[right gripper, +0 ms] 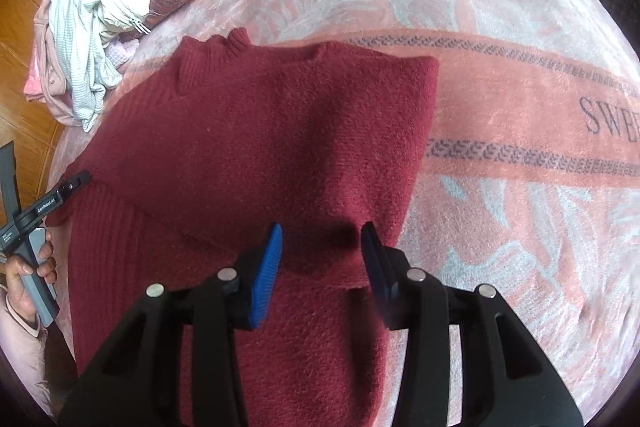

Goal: Fold small clothes
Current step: 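Release the sleeve and move the left tool to the other sleeve cuff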

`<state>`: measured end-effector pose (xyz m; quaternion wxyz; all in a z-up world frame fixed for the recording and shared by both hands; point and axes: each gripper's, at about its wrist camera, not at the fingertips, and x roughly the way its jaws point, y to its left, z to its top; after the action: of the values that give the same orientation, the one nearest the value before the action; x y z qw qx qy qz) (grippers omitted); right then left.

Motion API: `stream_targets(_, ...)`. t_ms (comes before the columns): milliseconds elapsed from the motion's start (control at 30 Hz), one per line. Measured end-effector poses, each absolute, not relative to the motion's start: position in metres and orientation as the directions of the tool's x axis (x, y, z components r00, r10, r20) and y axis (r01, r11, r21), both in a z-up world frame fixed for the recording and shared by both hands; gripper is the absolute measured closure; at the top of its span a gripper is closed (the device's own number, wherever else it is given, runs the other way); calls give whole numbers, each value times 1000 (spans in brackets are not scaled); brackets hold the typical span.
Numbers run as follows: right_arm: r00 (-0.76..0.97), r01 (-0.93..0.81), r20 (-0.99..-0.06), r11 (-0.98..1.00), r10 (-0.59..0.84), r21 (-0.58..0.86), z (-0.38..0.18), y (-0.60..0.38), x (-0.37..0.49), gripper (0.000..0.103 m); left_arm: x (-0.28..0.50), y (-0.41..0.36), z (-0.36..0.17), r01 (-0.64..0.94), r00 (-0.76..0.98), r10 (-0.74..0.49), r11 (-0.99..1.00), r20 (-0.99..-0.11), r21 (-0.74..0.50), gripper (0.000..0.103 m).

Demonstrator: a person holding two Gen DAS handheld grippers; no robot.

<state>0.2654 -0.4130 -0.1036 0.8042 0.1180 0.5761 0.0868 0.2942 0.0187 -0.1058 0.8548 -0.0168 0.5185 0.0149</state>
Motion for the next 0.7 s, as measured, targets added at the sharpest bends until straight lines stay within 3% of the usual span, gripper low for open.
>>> stream_targets(433,258,-94,-924,960,281,266,-87,-319,272,55,236,274,-108,-475,329,176,880,-928,-2,12)
stream_targets(700,191,-99,-946,964,261,246,-111,-284,278,55,243,339,-140,-544,294,167,839,-941,-21,12)
